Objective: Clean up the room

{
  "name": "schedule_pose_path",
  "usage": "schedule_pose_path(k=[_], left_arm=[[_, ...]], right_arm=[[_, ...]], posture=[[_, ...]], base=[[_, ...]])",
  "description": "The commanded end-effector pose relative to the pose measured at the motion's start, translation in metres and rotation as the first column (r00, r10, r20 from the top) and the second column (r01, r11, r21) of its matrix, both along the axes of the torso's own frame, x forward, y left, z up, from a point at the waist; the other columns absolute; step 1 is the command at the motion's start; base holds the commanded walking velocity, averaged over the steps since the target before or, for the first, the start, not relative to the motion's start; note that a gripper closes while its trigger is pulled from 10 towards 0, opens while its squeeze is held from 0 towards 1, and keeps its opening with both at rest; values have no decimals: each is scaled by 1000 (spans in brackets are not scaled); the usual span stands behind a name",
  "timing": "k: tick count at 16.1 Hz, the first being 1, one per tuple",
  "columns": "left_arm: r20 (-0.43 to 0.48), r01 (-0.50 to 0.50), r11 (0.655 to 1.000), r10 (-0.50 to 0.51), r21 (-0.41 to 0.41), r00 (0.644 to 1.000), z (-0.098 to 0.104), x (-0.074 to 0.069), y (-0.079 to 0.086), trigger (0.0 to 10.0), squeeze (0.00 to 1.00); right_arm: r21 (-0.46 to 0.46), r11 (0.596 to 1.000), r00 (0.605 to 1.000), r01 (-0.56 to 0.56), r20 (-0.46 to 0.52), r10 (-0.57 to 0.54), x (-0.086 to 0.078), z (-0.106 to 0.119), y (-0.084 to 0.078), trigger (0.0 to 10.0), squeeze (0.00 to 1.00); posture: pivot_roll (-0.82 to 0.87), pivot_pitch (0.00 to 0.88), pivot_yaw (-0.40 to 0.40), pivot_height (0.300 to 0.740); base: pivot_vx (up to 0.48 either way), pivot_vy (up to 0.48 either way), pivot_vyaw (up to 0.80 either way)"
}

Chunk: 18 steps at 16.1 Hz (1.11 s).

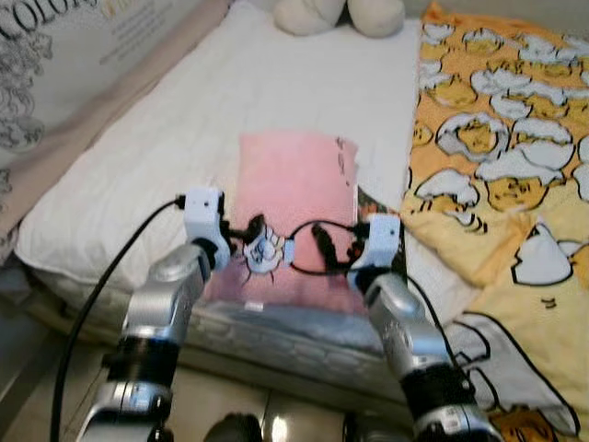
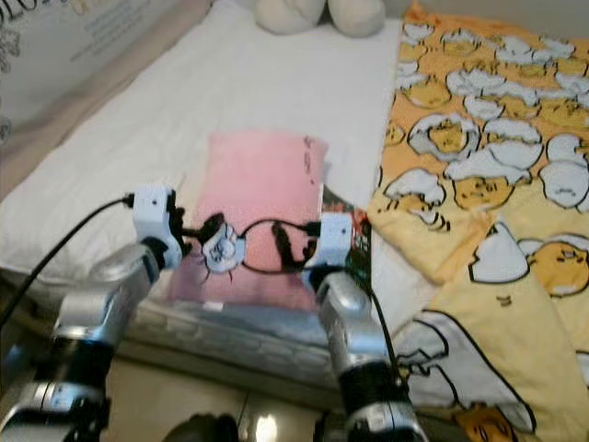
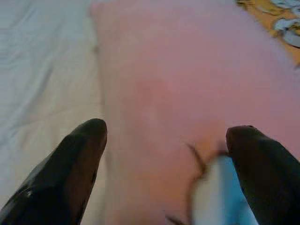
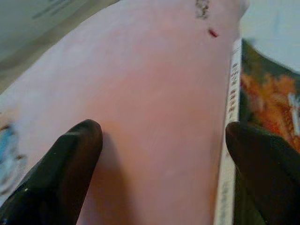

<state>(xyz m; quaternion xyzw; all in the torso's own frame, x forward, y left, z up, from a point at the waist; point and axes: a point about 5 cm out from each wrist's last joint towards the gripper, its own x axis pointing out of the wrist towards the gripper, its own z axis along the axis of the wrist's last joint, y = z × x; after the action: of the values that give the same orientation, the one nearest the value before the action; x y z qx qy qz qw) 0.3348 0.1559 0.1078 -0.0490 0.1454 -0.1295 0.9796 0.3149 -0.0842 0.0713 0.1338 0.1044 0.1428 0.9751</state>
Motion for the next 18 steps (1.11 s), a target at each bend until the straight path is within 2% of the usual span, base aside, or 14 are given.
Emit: schedule_pose_path(k=[1, 2, 4, 6, 7, 9, 10, 12, 14, 18], left_arm=[[27, -18, 1000, 17, 25, 999, 6, 7, 3, 10000, 0], [30, -27, 999, 26, 34, 999, 7, 10, 5, 10000, 0], [1, -82, 994, 83, 69, 997, -3, 13, 17, 10000, 0], [-7, -87, 994, 88, 70, 996, -8, 11, 19, 10000, 0], [-33, -75, 995, 77, 60, 996, -15, 8, 17, 10000, 0], [-49, -72, 996, 75, 47, 996, -20, 5, 16, 10000, 0], [-65, -80, 996, 82, 34, 995, -24, 2, 17, 10000, 0], [-79, -79, 997, 81, 22, 994, -27, 0, 18, 10000, 0], [-91, -66, 997, 68, 29, 993, -30, -3, 16, 10000, 0], [-126, -24, 1000, 26, 14, 992, -36, -4, 9, 10000, 0]], right_arm=[[-30, 1000, 1000, -4, 5, 4, 2, -3, 3, 10000, 0], [-37, 999, 1000, -7, 3, 7, 3, -4, 5, 10000, 0], [-6, 1000, 999, -31, -34, 31, 19, -2, 11, 10000, 0], [4, 1000, 999, -25, -45, 25, 25, 1, 9, 10000, 0], [34, 998, 999, -47, -14, 47, 35, 14, 14, 10000, 0], [31, 998, 998, -59, 3, 59, 39, 19, 17, 10000, 0], [-42, 997, 998, -59, -18, 58, 39, 14, 16, 10000, 0], [-94, 994, 995, -52, -86, 44, 34, -1, 8, 10000, 0], [-45, 998, 989, -37, -144, 30, 29, -12, 4, 10000, 0], [129, 991, 968, 33, -252, 1, 27, -19, 4, 10000, 0]], posture=[[-122, 99, 41, 740], [-124, 101, 45, 740], [-130, 109, 55, 740], [-128, 113, 59, 740], [-109, 117, 55, 740], [-100, 117, 51, 740], [-98, 115, 48, 740], [-93, 117, 40, 740], [-92, 120, 39, 740], [-88, 121, 40, 740]], base=[[0, 0, 0], [0, 0, 0], [0, 0, 0], [0, 0, 0], [0, 0, 0], [0, 0, 0], [0, 0, 0], [0, 0, 0], [0, 0, 0], [0, 0, 0]])
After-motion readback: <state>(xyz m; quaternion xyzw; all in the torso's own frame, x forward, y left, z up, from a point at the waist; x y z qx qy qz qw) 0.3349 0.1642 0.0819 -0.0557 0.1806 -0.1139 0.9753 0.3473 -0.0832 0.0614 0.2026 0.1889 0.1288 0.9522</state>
